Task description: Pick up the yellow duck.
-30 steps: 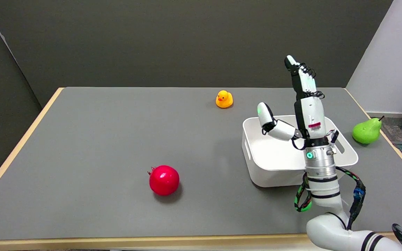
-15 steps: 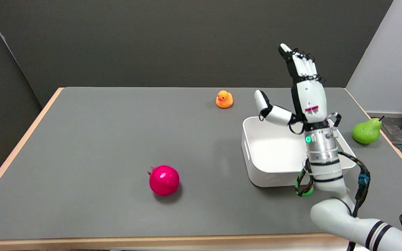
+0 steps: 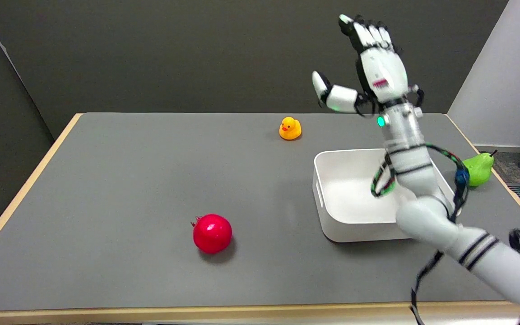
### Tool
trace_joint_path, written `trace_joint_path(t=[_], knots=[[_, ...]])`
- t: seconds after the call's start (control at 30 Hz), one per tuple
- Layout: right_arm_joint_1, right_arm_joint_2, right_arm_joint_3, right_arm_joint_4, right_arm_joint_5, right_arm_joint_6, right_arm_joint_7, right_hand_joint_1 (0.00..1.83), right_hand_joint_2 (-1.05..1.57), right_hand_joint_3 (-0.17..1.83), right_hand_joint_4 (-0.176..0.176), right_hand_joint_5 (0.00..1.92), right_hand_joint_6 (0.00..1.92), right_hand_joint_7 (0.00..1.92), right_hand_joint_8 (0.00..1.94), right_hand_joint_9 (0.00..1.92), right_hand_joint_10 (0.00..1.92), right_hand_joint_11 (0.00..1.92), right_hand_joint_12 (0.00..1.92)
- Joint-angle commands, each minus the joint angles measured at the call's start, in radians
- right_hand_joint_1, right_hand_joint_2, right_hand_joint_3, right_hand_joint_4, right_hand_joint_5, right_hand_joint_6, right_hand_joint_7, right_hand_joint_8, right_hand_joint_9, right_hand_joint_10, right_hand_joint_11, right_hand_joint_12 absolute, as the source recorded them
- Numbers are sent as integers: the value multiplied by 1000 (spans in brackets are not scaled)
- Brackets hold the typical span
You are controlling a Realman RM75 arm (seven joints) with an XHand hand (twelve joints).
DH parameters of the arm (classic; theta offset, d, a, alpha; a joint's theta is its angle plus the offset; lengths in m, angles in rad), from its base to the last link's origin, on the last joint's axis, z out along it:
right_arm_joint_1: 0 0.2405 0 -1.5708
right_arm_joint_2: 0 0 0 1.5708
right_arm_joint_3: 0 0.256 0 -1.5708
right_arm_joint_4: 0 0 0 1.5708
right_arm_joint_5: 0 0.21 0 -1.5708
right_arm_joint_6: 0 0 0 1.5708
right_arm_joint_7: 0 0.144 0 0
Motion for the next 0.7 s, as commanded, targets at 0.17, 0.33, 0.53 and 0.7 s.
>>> trace_joint_path(t=[0.17, 0.33, 0.53, 0.7], knots=[[627, -61, -322, -430, 461, -545, -329, 562, 651, 835, -83, 177, 369, 278, 400, 128, 833, -1, 926], [698, -87, -399, -613, 595, -638, -331, 549, 646, 820, -82, 164, 353, 227, 355, 90, 787, -1, 908], [716, -96, -451, -715, 628, -654, -332, 532, 643, 824, -86, 139, 338, 187, 343, 62, 758, -1, 876], [713, -96, -452, -725, 620, -667, -332, 530, 643, 818, -90, 137, 334, 183, 341, 56, 756, -1, 867]])
